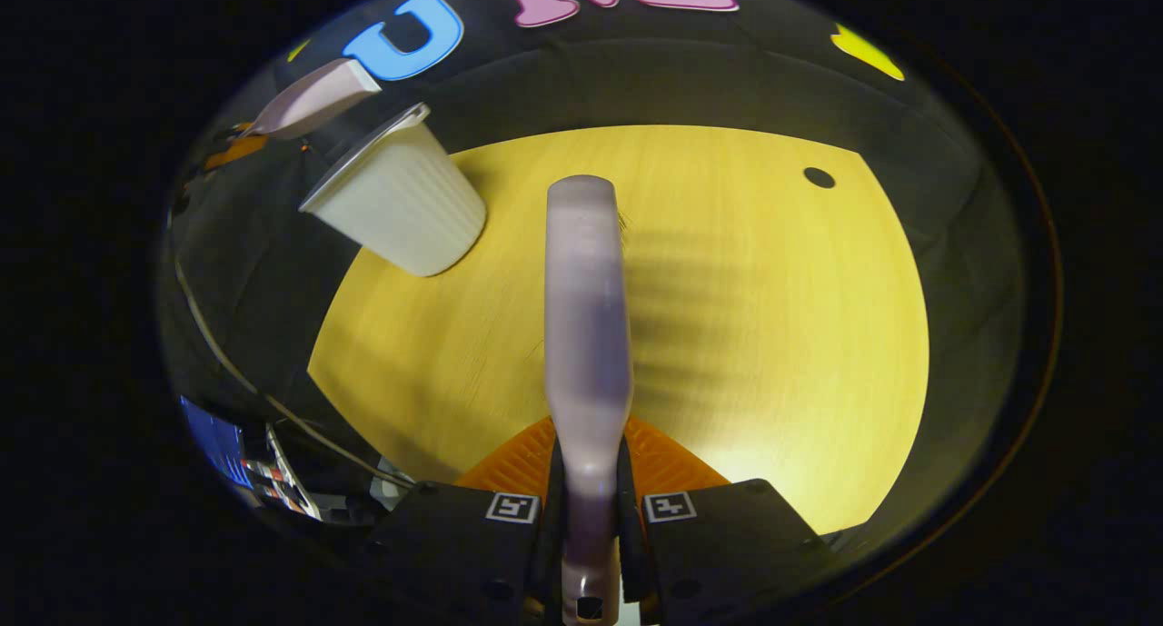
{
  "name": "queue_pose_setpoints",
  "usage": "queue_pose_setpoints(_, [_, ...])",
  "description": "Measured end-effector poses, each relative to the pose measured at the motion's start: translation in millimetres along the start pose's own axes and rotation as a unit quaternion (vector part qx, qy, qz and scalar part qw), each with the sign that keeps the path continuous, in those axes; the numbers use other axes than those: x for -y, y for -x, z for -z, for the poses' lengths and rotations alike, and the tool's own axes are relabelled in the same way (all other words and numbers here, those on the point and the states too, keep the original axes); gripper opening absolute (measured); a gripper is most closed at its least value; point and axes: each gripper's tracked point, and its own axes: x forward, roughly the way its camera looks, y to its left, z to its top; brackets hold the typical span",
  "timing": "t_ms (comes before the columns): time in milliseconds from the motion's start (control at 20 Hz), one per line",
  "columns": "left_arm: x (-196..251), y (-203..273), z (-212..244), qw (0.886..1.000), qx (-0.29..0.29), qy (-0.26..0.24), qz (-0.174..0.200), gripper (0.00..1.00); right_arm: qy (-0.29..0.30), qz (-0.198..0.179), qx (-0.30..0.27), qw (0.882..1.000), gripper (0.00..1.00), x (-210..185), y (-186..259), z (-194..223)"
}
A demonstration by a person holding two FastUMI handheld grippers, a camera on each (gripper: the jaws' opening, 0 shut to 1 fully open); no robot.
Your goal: Pick up the small broom and dustpan from the desktop, sweep the trash into the dustpan with the broom, and then empty the trash into the garbage bin.
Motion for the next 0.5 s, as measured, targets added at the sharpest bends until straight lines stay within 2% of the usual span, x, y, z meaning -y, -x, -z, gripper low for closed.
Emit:
queue_pose_setpoints(150, [13,21,-22,0.992,0.087,0.076,0.048,0.29,-0.008,0.029,0.012,0.999,0.28,8,-2,-4])
queue_pose_setpoints(300, [36,22,-40,0.968,0.153,0.146,0.135,0.28,-0.018,0.047,0.022,0.999,0.28,13,-1,-7])
queue_pose_setpoints(400, [55,11,-42,0.952,0.166,0.181,0.184,0.29,-0.026,0.059,0.024,0.998,0.28,16,-2,-7])
queue_pose_setpoints(500, [64,2,-29,0.941,0.159,0.215,0.208,0.29,-0.041,0.061,0.023,0.997,0.28,16,-4,-6])
